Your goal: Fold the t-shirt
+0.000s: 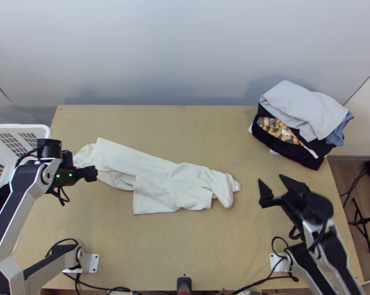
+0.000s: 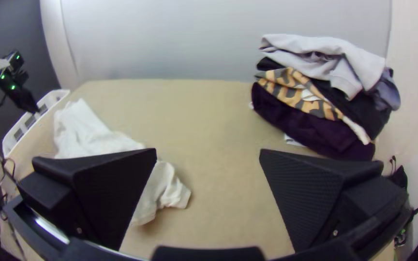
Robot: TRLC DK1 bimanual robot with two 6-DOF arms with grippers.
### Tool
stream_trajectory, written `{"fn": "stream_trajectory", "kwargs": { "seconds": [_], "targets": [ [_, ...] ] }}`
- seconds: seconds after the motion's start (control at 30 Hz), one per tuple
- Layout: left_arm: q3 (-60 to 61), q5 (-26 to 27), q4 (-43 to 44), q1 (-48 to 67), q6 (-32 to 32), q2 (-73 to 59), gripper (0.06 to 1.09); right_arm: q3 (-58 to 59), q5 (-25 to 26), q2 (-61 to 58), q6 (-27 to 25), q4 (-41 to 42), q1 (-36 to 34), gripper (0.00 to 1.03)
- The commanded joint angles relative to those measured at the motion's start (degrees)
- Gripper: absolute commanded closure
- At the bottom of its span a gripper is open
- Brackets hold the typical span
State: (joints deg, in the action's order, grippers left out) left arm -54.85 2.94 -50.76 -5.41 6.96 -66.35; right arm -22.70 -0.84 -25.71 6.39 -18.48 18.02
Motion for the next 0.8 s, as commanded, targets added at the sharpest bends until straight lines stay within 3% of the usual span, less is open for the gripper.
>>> {"fn": "stream_trajectory", "kwargs": {
  "seconds": [0.0,0.13,0.27,0.43,0.53,0.63,0.77],
  "targets": [
    [1.0,0.1,4.0,2.1,-0.1,-1.6,0.1,-18.6,3.3,-12.9,-10.5,-12.3,19.3,0.04],
    [1.1,0.1,4.7,2.2,0.6,-1.7,0.1,-23.5,9.3,-19.7,-25.0,-15.9,32.2,0.04],
    [1.8,0.1,5.0,2.1,0.6,-1.6,0.1,-20.9,9.8,-23.9,-40.6,-16.9,38.1,0.04],
    [2.5,0.1,6.3,0.1,-0.4,-1.5,0.1,-18.3,9.8,-30.6,-50.9,-9.0,46.1,0.04],
    [2.4,0.1,7.3,-1.0,-0.8,-1.4,0.1,-17.4,9.7,-36.0,-52.2,-2.5,48.5,0.04],
    [2.1,0.1,7.3,-1.7,-1.1,-1.3,0.1,-17.1,9.7,-41.6,-52.3,4.4,49.8,0.17],
    [2.2,0.1,7.6,-1.9,-1.0,-1.4,0.1,-17.3,9.3,-47.4,-51.3,10.4,50.7,0.23]
  ]
}}
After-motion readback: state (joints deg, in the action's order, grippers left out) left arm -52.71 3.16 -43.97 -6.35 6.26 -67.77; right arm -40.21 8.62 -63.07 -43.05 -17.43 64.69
